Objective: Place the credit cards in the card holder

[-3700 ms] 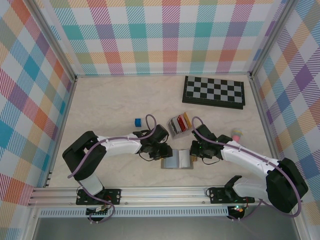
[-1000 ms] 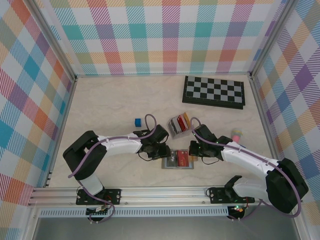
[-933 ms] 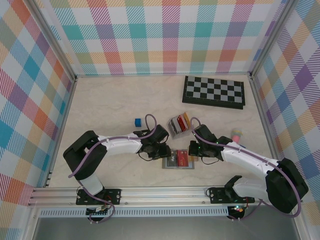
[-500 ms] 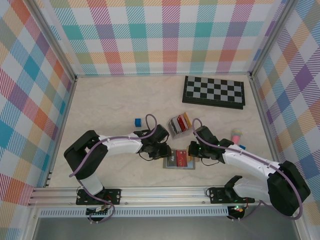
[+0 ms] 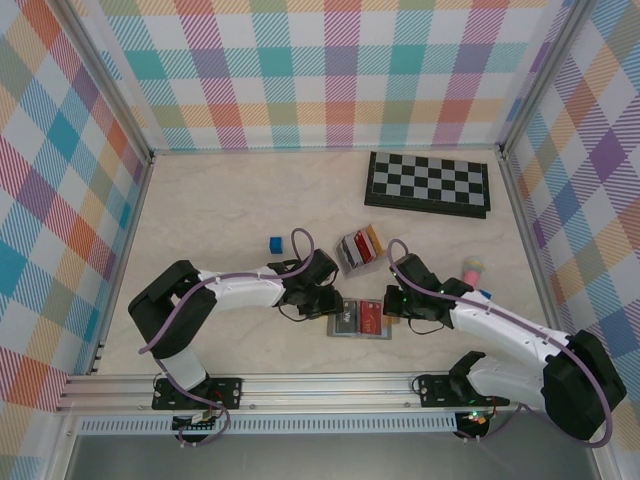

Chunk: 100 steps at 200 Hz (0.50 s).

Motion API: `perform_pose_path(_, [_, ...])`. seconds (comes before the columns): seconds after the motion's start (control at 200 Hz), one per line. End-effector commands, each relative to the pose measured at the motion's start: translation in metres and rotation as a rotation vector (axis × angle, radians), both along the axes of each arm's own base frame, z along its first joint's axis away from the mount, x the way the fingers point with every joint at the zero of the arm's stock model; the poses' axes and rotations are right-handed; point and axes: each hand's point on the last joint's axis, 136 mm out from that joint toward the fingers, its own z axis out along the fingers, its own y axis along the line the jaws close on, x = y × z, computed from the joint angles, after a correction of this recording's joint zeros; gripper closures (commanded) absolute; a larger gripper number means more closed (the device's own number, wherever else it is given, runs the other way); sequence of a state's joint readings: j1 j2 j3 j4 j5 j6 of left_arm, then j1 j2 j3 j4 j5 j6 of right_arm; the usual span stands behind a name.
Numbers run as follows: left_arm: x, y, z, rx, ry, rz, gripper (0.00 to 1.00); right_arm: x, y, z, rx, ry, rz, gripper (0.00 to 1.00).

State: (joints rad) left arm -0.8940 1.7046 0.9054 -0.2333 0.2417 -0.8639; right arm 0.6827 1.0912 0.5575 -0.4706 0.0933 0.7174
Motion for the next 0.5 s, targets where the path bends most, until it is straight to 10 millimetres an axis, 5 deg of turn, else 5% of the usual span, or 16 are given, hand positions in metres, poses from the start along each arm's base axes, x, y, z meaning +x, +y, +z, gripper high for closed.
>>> perform_pose_path(0.0, [-0.008, 0.011, -0.018, 0.053, 0.042, 0.005, 0.67, 0.001, -0.001, 0.002, -0.025, -0.003, 0.011, 0.93])
perform_pose_path(0.18, [-0.008, 0.011, -0.018, 0.054, 0.042, 0.005, 0.67, -0.006, -0.012, -0.012, -0.088, 0.043, 0.002, 0.94])
perform_pose_path(0.495, [-0.008, 0.011, -0.018, 0.055, 0.042, 0.005, 0.68, -0.008, -0.008, -0.001, -0.098, 0.052, 0.063, 0.95])
